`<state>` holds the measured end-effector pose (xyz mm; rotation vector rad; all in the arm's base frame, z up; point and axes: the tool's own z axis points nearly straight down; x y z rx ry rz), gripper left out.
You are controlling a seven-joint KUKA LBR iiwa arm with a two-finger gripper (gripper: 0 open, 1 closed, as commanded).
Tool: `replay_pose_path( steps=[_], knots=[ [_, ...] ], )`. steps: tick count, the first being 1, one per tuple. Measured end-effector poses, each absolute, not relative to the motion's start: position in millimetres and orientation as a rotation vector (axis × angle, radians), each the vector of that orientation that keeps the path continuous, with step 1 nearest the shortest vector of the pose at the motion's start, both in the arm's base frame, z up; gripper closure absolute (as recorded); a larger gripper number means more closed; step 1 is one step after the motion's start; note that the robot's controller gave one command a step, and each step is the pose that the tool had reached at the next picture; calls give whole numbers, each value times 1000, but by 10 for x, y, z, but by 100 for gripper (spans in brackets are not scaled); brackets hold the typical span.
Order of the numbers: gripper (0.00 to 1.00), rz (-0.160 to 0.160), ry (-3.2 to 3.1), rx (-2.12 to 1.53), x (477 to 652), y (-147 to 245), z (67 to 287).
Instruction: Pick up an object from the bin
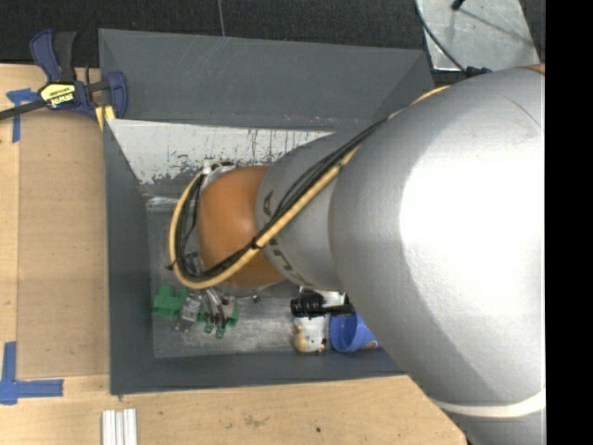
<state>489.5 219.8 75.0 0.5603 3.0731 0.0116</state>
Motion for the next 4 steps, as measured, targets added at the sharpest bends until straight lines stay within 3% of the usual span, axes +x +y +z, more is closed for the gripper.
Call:
replay_pose_path(
  steps=[2,4],
  knots=[
    [100,3,3083,563,4873,2190,793],
    [100,0,3090,562,4864,2189,1176]
  ],
)
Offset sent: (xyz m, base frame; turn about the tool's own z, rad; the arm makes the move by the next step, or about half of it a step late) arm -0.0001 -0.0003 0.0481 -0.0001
